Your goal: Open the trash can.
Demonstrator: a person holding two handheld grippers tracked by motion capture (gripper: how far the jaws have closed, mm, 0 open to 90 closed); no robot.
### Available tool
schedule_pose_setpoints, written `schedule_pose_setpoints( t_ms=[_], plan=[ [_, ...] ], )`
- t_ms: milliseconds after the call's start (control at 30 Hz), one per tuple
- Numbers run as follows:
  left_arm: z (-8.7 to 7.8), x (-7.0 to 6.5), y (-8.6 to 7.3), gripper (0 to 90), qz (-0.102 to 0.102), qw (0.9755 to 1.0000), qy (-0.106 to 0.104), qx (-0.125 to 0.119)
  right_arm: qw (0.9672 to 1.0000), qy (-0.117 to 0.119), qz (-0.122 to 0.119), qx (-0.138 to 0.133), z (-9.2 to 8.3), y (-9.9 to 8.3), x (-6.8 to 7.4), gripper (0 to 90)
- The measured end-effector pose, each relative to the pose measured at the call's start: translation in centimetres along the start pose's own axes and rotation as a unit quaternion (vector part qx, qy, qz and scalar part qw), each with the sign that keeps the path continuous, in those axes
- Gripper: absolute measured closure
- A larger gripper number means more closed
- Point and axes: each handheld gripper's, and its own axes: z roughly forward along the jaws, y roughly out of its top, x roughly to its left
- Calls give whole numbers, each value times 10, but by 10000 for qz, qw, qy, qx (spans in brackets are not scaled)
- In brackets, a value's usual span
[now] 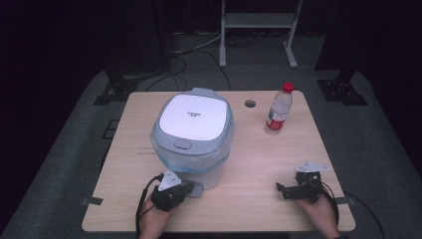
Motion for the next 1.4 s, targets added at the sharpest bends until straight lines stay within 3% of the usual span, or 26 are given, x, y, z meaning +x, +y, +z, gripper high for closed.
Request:
schedule_pose_setpoints(
  t_ms=[1400],
  plan=[
    [3,-1,-4,899,-70,9999,102,-34,10000,-16,6,0,0,0,0,3]
  ],
)
